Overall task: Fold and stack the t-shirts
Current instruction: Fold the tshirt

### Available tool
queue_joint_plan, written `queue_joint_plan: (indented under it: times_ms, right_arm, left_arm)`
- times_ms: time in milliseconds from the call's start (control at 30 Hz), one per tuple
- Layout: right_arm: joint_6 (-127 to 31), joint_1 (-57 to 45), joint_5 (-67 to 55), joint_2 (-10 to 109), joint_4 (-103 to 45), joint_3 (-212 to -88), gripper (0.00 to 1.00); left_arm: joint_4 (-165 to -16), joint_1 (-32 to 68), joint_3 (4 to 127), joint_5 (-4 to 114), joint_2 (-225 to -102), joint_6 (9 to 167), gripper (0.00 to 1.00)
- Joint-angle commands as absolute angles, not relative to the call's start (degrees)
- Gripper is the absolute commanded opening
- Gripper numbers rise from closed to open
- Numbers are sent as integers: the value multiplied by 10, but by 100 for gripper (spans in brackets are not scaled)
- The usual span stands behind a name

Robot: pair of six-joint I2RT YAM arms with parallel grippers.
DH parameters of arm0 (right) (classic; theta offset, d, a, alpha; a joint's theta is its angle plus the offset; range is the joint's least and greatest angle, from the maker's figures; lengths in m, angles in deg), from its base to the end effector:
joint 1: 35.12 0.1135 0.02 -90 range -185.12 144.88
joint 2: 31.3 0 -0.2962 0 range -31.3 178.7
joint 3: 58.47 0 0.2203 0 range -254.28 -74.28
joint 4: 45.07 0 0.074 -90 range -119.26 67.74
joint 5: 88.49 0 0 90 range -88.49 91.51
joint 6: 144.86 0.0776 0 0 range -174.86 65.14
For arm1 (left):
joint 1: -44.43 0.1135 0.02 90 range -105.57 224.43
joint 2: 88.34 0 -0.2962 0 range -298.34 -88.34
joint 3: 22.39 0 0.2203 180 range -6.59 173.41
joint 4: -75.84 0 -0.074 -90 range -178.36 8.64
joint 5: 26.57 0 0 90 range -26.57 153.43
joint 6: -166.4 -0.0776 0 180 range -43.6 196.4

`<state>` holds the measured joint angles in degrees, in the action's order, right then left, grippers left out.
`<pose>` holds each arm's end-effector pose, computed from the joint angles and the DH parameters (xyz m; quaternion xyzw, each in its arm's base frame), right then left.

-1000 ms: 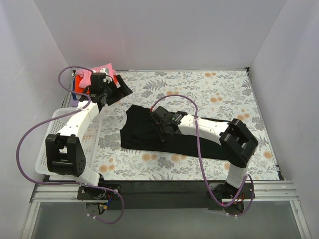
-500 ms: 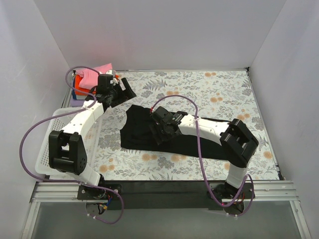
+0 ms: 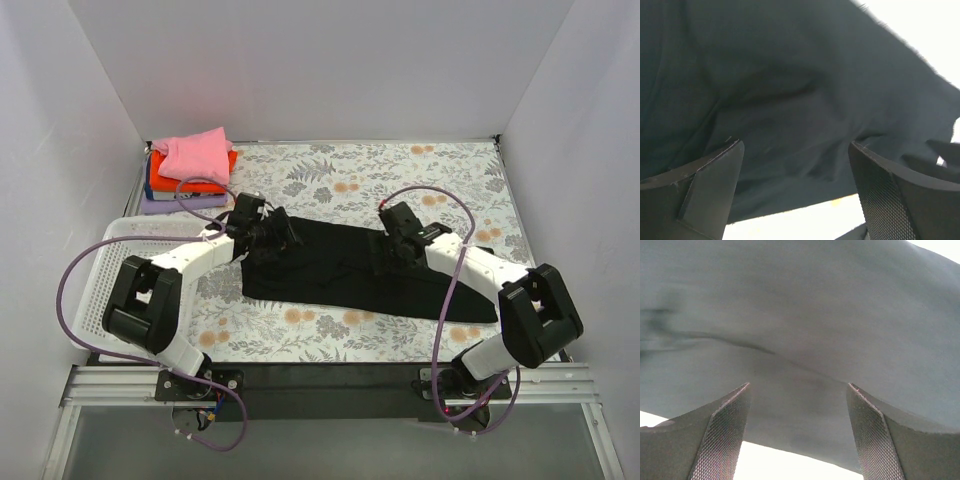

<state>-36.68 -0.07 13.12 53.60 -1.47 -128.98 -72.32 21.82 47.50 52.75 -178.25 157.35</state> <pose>0.2436 0.1518 0.2266 -0.1127 0.9501 0.0360 0.2888 0.2892 -0.1360 0.2161 -0.4321 0.8365 -0.3100 0.1322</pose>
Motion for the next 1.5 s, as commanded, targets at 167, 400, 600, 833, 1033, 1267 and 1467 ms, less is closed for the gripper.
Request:
queue_joint_plan:
  times_ms: [167, 400, 600, 833, 1033, 1267, 1467]
  right_arm:
    - [-413, -102, 111, 486, -94, -1193, 82]
    - [-424, -146, 76, 483, -125, -1152, 82]
    - [-397, -160, 28, 493, -129, -1130, 82]
    - [-358, -160, -45, 478, -137, -1090, 81]
    - [-329, -132, -72, 445, -138, -1065, 81]
    - [-312, -96, -68, 417, -128, -1072, 81]
    - [-329, -73, 6, 377, -69, -1138, 82]
  left_arm:
    - [-785, 212, 434, 510, -1783, 1650, 84]
    - [-804, 213, 442, 523, -1847, 1653, 84]
    - [-805, 213, 490, 553, -1919, 1630, 84]
    - [-761, 212, 649, 596, -2015, 1568, 84]
    - [-691, 214, 834, 617, -2121, 1526, 84]
    - [-665, 213, 967, 610, -2173, 1486, 84]
    - [-652, 213, 980, 620, -2103, 1489, 84]
